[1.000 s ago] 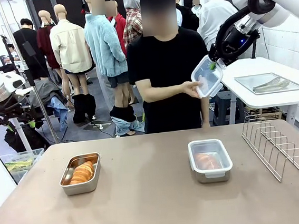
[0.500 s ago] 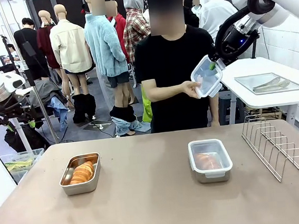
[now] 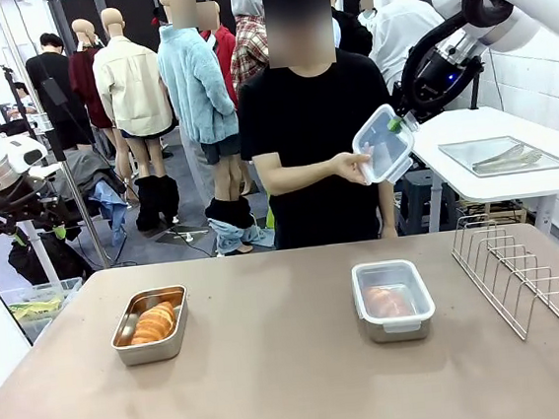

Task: Place the bread in airtight containers.
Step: Release when the human grabs the Airtight Container lid.

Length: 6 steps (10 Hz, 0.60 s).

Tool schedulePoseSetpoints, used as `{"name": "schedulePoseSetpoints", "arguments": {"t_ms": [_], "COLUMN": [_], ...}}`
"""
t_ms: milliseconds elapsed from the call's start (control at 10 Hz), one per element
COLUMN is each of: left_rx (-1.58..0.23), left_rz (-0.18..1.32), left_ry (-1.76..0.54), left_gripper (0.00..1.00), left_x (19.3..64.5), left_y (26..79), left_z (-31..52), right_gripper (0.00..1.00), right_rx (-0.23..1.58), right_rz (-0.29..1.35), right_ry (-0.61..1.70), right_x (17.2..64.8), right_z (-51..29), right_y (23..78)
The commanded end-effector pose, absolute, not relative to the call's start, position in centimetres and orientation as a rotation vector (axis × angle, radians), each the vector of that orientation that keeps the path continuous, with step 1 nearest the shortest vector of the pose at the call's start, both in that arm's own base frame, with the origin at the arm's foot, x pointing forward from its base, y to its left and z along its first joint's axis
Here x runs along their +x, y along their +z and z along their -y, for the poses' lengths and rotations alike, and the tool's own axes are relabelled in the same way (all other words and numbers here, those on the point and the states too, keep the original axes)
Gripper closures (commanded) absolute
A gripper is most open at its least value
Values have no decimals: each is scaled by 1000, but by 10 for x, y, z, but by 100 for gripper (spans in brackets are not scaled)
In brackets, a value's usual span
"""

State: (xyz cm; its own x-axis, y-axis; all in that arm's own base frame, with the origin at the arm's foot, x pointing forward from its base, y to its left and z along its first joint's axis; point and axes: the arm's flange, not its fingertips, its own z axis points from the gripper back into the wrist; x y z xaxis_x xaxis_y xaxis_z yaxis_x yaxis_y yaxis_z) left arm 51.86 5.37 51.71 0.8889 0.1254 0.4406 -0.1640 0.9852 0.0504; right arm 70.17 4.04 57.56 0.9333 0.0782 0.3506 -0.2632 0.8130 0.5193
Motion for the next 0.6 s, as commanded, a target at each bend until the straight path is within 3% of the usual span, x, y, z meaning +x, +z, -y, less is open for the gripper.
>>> {"name": "schedulePoseSetpoints", "arguments": {"t_ms": [0,200,300,500], "left_rx": [88,88,88,88], "left_rz": [455,455,455,455], "left_ry": [152,152,152,152], "left_gripper": [25,25,25,25], "left_x": [518,518,518,518], "left_y": [519,519,519,519], "left_z": [-54,-54,-54,-54], "right_gripper": [39,39,39,39], "right_rx": [511,452,382,214], "right_rz": [354,391,395,315], "right_ry": [312,387,547,623], "right_x": [690,672,655,637], "right_z": [-22,14,34,66], "right_y": [584,597,603,603]}}
